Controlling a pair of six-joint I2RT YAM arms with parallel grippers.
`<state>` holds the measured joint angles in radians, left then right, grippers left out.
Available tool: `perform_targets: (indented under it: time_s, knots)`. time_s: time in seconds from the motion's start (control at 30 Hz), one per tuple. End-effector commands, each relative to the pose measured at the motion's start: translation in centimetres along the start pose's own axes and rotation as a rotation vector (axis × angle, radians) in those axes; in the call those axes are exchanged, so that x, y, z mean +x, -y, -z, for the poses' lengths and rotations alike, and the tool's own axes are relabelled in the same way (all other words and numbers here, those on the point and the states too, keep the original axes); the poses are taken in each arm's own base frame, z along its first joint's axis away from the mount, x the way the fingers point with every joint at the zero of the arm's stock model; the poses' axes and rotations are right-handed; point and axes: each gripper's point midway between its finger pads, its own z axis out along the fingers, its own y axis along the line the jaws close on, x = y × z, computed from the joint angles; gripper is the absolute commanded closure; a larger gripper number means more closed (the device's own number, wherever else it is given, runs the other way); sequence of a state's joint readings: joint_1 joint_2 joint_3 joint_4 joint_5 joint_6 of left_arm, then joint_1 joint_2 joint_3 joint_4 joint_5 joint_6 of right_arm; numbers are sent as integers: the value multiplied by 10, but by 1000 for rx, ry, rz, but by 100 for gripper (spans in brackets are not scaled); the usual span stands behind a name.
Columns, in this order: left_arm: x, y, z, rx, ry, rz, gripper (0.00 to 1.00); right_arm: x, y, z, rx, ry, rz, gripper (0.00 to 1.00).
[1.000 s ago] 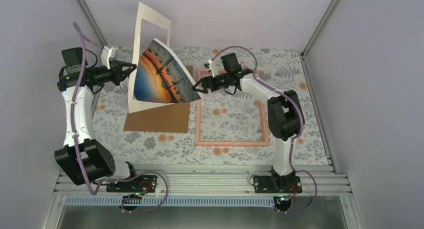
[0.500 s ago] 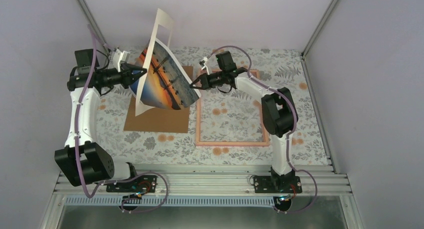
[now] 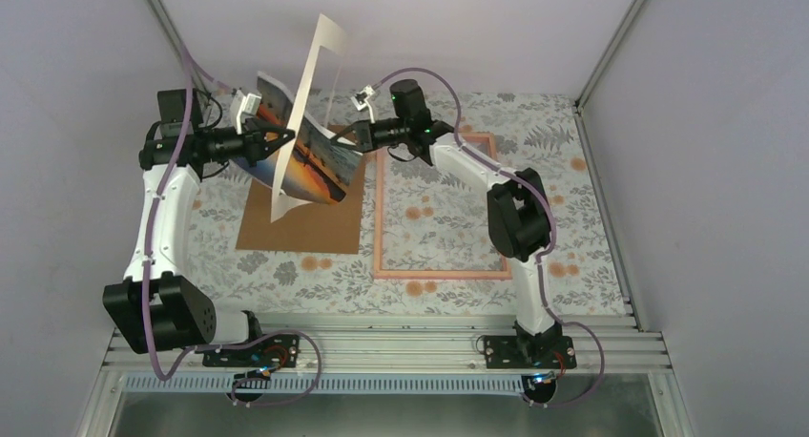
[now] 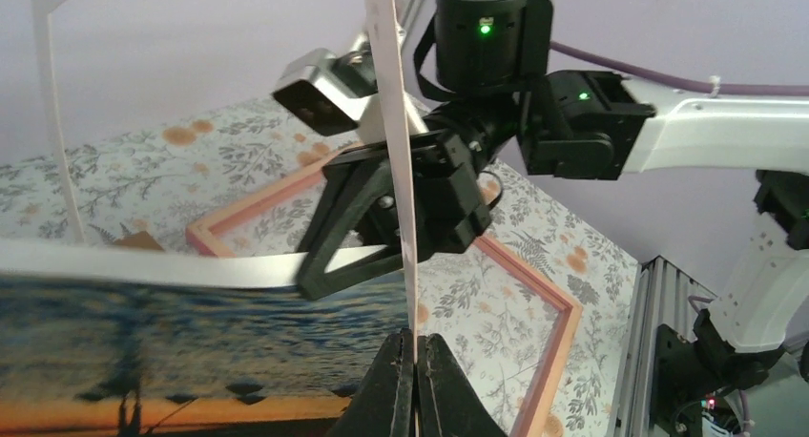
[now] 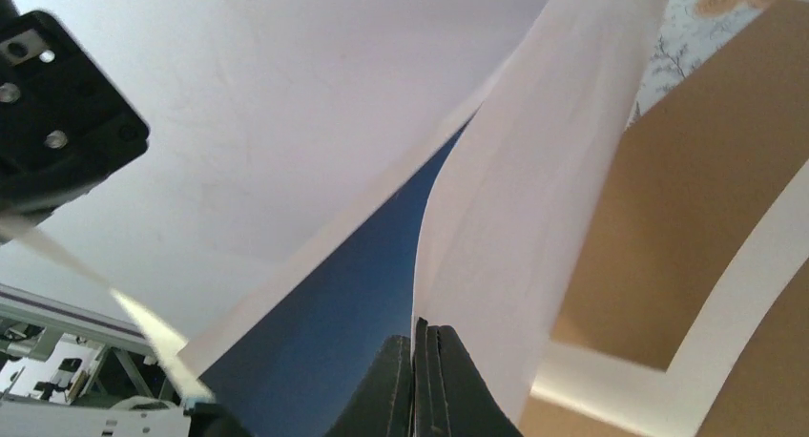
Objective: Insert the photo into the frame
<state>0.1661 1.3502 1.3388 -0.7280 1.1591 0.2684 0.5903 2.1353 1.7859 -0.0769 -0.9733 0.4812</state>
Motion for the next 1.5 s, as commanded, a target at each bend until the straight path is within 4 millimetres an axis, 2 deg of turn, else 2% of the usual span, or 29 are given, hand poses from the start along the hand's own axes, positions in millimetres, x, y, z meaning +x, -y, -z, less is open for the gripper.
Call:
perform_targets:
  time_s: [0.0, 0.13, 0.27, 0.37, 0.5, 0.53, 0.67, 0.8, 0.87, 0.97, 1.07, 1.2, 1.3, 1.33, 1.4, 1.47]
  knots:
    - [-22, 24, 7, 67, 36, -41, 98, -24, -2, -13, -20, 61, 8, 96]
    - [-25, 35, 11, 90, 32, -61, 98, -44, -13, -3, 4, 132, 55, 96]
    - [-18, 38, 10, 123, 28, -45, 98, -59, -11, 5, 55, 216, 64, 96]
    - [-15, 38, 8, 138, 28, -35, 98, -56, -9, -5, 33, 214, 40, 96]
    - [-13, 34, 7, 129, 23, -27, 98, -39, -4, -25, 10, 166, 24, 96]
    - [-12, 32, 6, 120, 21, -25, 98, -34, -3, -29, 6, 149, 20, 92]
    - [-8, 21, 4, 76, 14, -18, 98, -22, -10, -29, 12, 106, 44, 52]
    - [-2, 14, 1, 65, 20, 10, 98, -18, -41, -19, 14, 83, 165, 30]
    - [-2, 13, 0, 71, 22, 15, 98, -16, -61, -8, 17, 74, 240, 21]
    - [-4, 15, 0, 79, 25, 11, 98, -5, -74, 7, 44, 33, 331, 11]
    - [-6, 19, 1, 86, 29, 1, 98, 15, -75, 21, 99, -33, 417, 1]
    - [-9, 23, 0, 104, 32, -9, 98, 41, -67, 51, 199, -86, 514, 0]
    - [-12, 35, -4, 154, 36, -10, 98, 39, -61, 82, 277, -72, 516, 0]
    - [-15, 40, -6, 172, 38, -15, 98, 33, -68, 98, 300, -43, 521, 0]
    - [-20, 50, -10, 201, 44, -22, 98, 26, -64, 126, 345, 3, 481, 0]
    - [-31, 59, -11, 218, 64, -50, 98, 18, -52, 163, 391, 65, 414, 0]
